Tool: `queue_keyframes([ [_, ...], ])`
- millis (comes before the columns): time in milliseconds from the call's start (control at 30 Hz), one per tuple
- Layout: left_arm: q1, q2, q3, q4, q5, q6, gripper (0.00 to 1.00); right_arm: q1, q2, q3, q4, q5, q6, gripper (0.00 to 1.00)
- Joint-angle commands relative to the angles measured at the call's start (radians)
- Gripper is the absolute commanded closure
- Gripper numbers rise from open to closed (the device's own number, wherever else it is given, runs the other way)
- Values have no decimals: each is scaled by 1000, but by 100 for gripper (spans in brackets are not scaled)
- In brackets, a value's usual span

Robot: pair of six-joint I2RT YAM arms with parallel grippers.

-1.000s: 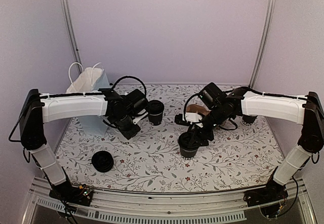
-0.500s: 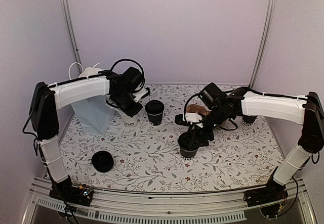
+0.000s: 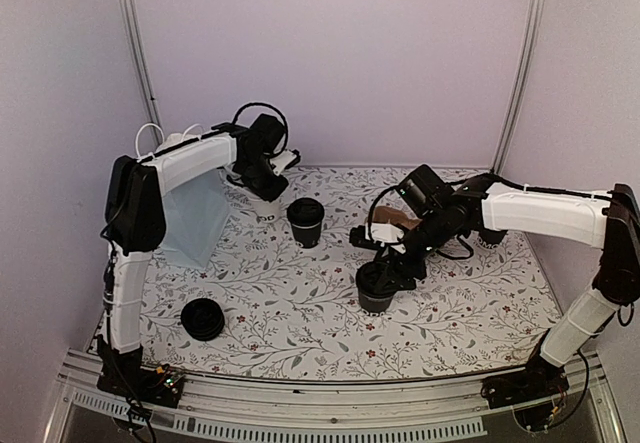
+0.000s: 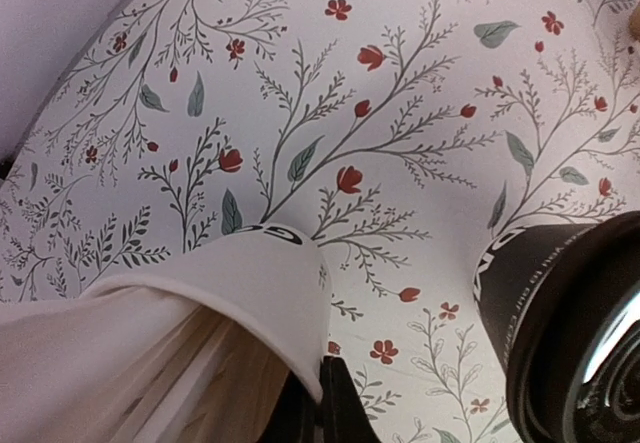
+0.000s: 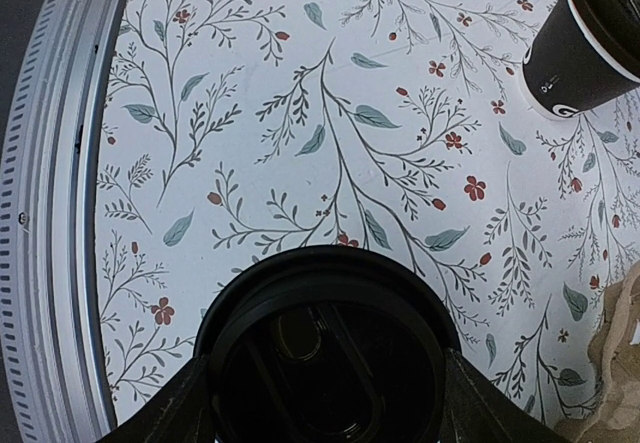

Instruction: Pack the takeout coffee

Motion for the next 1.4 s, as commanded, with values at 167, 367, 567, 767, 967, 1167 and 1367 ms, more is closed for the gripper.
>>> queue_keyframes([
  [167,8,45,64,-12,9,18,71,-7,3,-18,-35,17,11,37],
  [367,1,6,65,-13,-8,11,60,-7,24,3,-46,10,11,38],
  [567,-26,-127,27,-48,-15,21,49,-12,16,25,-73,35,17,40],
  [767,-38,-312,-48,-49,19,-9,46,-63,-26,21,-114,50,12,40],
  [967,-86,-488,-101,-57,23,-51,46,-154,-77,-34,-131,72,12,41],
  [1167,-68,-668,-147,-53,-98,-143,40,-286,-143,-95,-145,72,13,42],
  [1367,74,-751,-224,-139,-187,-273,38,-455,-226,-176,-173,98,-24,42],
])
